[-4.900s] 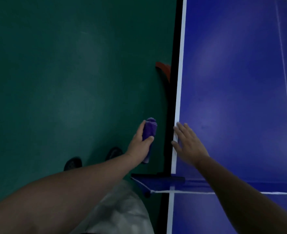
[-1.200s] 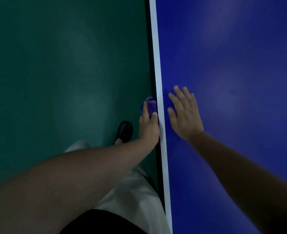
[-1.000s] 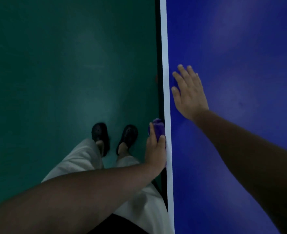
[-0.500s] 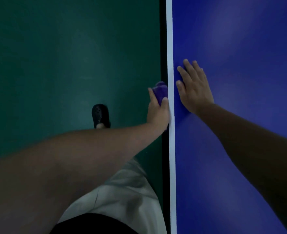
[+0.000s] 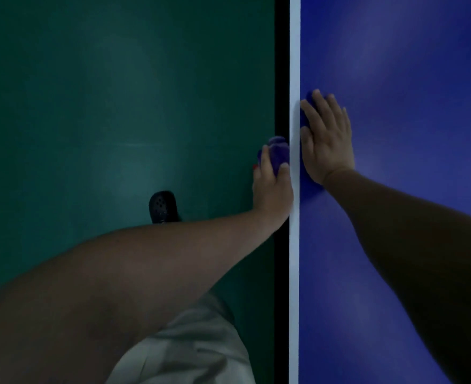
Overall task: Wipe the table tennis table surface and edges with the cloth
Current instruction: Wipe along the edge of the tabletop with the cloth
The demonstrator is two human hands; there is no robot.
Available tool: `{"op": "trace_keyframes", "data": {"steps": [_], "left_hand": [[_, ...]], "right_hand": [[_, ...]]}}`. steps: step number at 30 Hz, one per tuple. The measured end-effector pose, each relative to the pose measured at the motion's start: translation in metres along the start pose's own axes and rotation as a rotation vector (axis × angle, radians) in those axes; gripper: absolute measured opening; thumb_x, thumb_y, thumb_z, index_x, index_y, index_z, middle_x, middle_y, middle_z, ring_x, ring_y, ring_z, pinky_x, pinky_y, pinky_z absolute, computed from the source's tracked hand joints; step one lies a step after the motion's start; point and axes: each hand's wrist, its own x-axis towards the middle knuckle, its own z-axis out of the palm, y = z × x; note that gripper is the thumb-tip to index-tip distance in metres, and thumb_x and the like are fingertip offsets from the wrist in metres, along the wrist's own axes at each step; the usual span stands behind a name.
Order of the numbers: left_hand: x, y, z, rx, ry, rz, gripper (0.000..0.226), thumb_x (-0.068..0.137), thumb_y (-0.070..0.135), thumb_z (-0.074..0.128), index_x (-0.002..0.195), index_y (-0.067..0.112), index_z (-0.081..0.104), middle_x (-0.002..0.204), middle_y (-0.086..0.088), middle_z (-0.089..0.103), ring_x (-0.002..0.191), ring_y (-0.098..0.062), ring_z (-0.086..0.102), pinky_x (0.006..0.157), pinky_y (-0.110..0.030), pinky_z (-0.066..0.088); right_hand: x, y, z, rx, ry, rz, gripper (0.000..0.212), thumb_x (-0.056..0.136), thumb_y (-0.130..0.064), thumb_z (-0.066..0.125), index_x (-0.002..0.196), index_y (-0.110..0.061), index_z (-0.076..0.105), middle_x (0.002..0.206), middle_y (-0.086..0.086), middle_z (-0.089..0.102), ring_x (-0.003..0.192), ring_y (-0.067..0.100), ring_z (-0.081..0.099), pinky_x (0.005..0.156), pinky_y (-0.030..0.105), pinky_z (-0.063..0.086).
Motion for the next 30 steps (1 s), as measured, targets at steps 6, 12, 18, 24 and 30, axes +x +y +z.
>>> {"op": "trace_keyframes", "data": {"steps": [6,12,18,24,30], "left_hand": [[-0.009,-0.002,-0.002,0.031,0.010,0.051,0.064,0.095,0.036,0.039,0.157,0.029,0.027,0.142,-0.009,0.048,0.123,-0.020,0.052,0.108,-0.037,0.041],[-0.041,-0.015,-0.003,-0.022,-0.032,-0.072,0.064,0.089,0.039,0.037,0.153,0.039,0.031,0.131,0.000,0.052,0.110,-0.010,0.056,0.100,-0.039,0.048],[0.043,0.047,0.002,-0.012,0.064,-0.060,0.055,0.103,0.025,0.042,0.157,0.030,0.029,0.144,-0.014,0.048,0.125,-0.032,0.053,0.108,-0.048,0.042],[0.097,0.094,0.003,0.007,0.066,0.036,0.054,0.100,0.035,0.037,0.154,0.038,0.030,0.135,-0.010,0.053,0.114,-0.028,0.059,0.102,-0.047,0.047],[0.031,0.049,-0.001,0.003,0.047,0.014,0.056,0.091,0.036,0.040,0.147,0.033,0.042,0.126,0.015,0.057,0.111,0.005,0.056,0.095,-0.019,0.043]], "right_hand": [[0.001,0.000,-0.001,0.010,0.012,-0.024,0.051,0.104,-0.029,0.033,0.154,-0.019,0.037,0.164,0.003,0.028,0.153,0.026,0.018,0.125,0.046,0.011],[0.000,0.002,-0.002,0.001,-0.027,-0.020,0.052,0.104,-0.029,0.034,0.155,-0.021,0.034,0.165,0.002,0.024,0.154,0.023,0.014,0.125,0.047,0.011],[0.001,0.006,0.001,0.007,-0.021,-0.038,0.052,0.102,-0.028,0.037,0.154,-0.020,0.037,0.164,0.003,0.026,0.154,0.025,0.016,0.124,0.049,0.013],[0.000,0.005,0.001,0.008,-0.039,-0.040,0.053,0.102,-0.029,0.036,0.155,-0.022,0.035,0.165,0.003,0.026,0.154,0.025,0.015,0.124,0.050,0.014],[0.002,0.005,0.001,-0.006,-0.068,-0.021,0.055,0.101,-0.031,0.036,0.155,-0.023,0.031,0.165,0.002,0.022,0.155,0.024,0.012,0.124,0.050,0.012]]}}
